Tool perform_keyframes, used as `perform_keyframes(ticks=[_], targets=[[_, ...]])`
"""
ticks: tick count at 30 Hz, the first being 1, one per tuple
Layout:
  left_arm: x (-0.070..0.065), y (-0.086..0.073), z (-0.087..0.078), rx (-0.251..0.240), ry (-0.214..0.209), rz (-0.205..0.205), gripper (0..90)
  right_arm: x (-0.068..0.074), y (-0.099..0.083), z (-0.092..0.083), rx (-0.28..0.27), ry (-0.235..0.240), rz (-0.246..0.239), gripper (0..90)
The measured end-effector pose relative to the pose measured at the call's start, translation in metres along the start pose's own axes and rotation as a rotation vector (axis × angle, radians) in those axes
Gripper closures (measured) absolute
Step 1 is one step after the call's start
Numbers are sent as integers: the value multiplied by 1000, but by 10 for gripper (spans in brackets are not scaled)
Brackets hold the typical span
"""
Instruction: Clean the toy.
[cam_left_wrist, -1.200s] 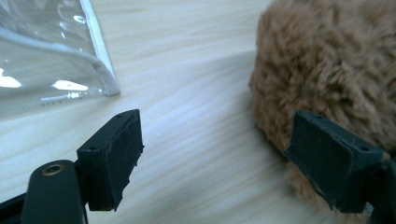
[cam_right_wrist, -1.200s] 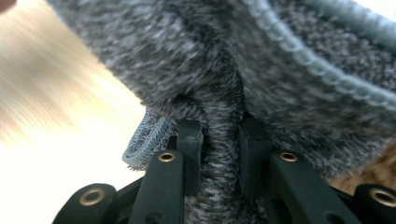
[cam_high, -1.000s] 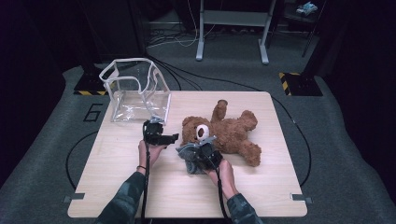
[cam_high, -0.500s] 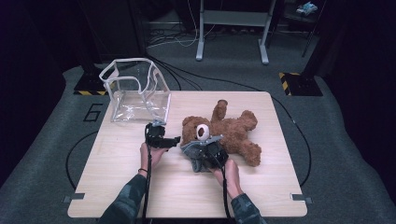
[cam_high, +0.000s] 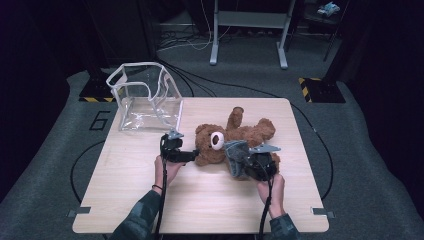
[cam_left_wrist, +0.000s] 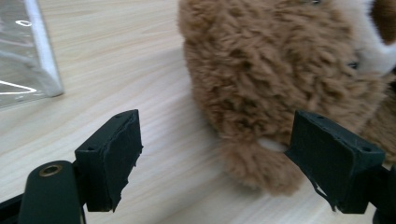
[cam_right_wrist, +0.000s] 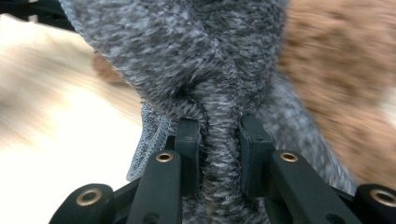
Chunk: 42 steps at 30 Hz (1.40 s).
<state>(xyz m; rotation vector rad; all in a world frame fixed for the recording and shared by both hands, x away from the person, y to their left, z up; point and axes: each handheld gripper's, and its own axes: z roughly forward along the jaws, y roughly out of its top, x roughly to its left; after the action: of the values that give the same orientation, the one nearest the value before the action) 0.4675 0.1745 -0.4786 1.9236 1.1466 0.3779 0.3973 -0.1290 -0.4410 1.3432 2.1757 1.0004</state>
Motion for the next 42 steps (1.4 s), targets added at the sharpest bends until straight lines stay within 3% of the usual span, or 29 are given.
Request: perform_keyframes(ticks=[8, 16, 23, 26, 33, 36, 38, 42], targets=[[-27, -2, -2, -7, -37, 40, 172, -12, -17, -7, 23, -47, 37, 738], [-66, -6, -1, -26, -83, 95, 179, -20, -35, -9, 33, -81, 62, 752], [-99, -13, 16, 9, -116, 154, 179, -18, -52, -8, 81, -105, 79, 753], [-109, -19, 26, 21, -121, 154, 178, -20, -60, -6, 101, -125, 81, 752], [-138, -26, 43, 37, -105, 173, 176, -26, -64, -4, 110, -135, 109, 752], [-147, -26, 50, 45, -84, 179, 180, -28, -64, -2, 110, -143, 104, 752], [-154, -28, 55, 50, -46, 203, 190, -28, -64, -1, 118, -144, 110, 752], [-156, -29, 63, 61, -9, 188, 252, -29, -65, 2, 126, -145, 116, 752]])
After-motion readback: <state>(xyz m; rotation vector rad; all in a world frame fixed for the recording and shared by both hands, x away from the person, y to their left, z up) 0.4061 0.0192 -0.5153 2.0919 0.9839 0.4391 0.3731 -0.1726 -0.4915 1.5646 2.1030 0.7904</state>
